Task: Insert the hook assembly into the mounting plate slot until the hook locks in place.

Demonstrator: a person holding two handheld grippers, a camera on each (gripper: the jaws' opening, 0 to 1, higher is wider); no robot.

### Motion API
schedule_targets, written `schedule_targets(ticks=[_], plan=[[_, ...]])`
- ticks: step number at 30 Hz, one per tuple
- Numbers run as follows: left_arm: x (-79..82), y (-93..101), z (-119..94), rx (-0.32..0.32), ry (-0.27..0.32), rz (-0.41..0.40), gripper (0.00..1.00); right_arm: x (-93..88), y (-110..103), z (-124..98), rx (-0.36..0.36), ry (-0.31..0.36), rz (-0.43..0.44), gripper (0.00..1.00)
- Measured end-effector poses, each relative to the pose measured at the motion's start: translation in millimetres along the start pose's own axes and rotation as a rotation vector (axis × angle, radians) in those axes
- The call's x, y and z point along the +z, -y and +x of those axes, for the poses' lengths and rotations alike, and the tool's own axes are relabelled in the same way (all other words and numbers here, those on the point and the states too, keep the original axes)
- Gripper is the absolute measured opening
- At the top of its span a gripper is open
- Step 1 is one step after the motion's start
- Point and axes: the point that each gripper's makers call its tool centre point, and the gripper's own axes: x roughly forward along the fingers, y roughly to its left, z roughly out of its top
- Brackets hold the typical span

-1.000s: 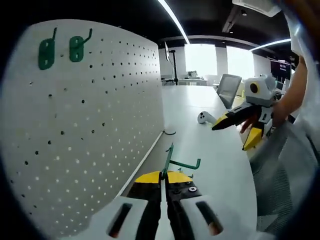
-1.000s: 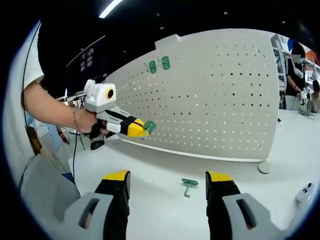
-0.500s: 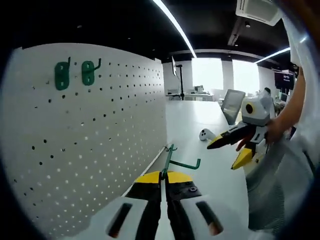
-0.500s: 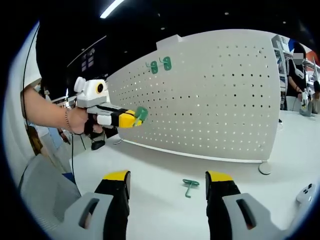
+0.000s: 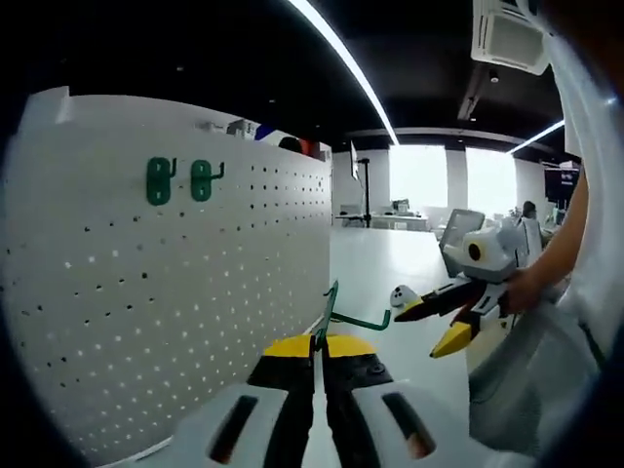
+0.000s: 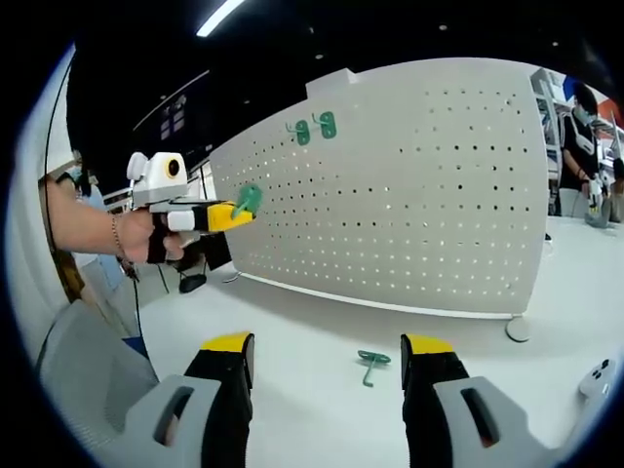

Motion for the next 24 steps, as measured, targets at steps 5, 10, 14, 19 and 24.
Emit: schedule_targets(ticks=[5,10,14,19,24], plan=[[7.6,-2.0,-10.3,0.036,0.053,-0.059,0.01,0.0,-0.4,-0.3,0.000,-0.002,-0.002,0.59],[10.2,-1.5,-18.3,0.056,0.071,-0.070,0.01,-0.4,-1.1,0.0,0.003,-0.004,-0.003,0.59],[8.1,-5.6,-20.4,0.074,0.079,-0.097,0.01,-0.8,-2.7,1.1,0.011,-0.006,-0.008,0.59],[9.5,-7.0,-20.0,0.080,0.086,-0.108,0.01,1.4,-4.2,0.8,0.015,0.002,-0.014,0.59],[9.5,-9.1,-19.4,0.083,0.087,-0.109,0.01,5.8,-5.4,0.6,0.021,0.022,-0.015,0.59]])
